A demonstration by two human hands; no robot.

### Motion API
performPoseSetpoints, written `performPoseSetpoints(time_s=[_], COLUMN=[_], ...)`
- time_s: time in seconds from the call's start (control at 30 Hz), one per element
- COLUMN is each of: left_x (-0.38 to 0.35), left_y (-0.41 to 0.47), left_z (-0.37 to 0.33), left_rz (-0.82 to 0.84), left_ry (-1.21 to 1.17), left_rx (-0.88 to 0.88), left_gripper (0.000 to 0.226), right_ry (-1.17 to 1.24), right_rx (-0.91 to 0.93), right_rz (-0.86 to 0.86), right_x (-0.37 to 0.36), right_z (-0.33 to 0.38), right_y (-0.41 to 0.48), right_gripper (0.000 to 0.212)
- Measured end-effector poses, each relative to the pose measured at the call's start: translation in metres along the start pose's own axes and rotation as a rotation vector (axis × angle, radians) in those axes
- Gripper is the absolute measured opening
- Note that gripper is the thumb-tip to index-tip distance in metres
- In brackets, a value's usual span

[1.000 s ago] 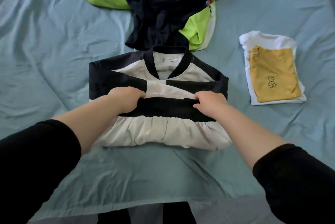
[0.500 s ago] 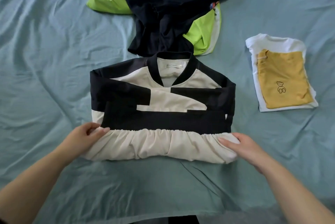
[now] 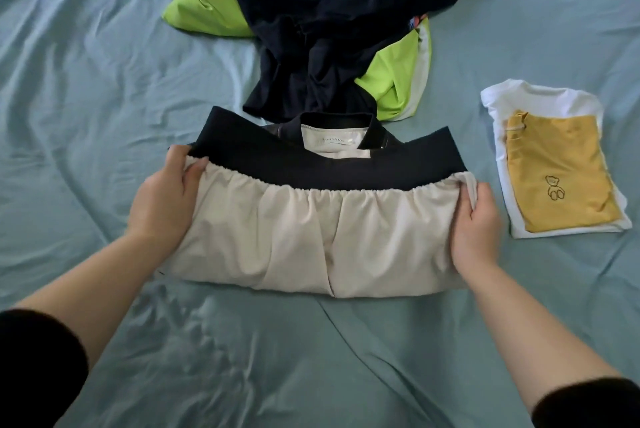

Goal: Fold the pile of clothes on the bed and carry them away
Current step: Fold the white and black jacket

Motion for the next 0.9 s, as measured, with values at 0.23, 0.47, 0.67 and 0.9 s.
performPoseSetpoints(time_s=[0.23,0.47,0.67,0.9], left_x=[-0.043,-0.074,-0.123,-0.105], left_y=[0.025,-0.035,-0.008,0.025], left_z=[0.014,-0.082,-0.02,-0.004], left_rz=[0.127,-0.009,0.311,0.329], left_ry=[0.217,0.299,0.678,0.821], left_rx=[0.238,-0.306,-0.524,-0.259], left_gripper=[0.035,0.056,0.059,0.078], right_ry=[-0.251,-0.256,-0.749,-0.977], right_rx=[-0.19,0.468,0.719,0.463], right_rz=[0.158,0.02,0.36,0.397], right_x=[-0.044,-0.062,-0.114,-0.087], right_z=[-0.01,0.074,0.032,0.002], right_y=[0.02,-0.065,-0.03,0.035], right_gripper=[0.027,0.049,0.06,0.073])
Point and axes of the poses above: each hand's wrist, its own y-axis towards the middle knuckle, its own x-axis out of the back of the hand, z = x × y, the point moved 2 cm from there along y, towards the middle knuckle, and after that the axes turned 6 degrees about -y, right-handed, at the moved point
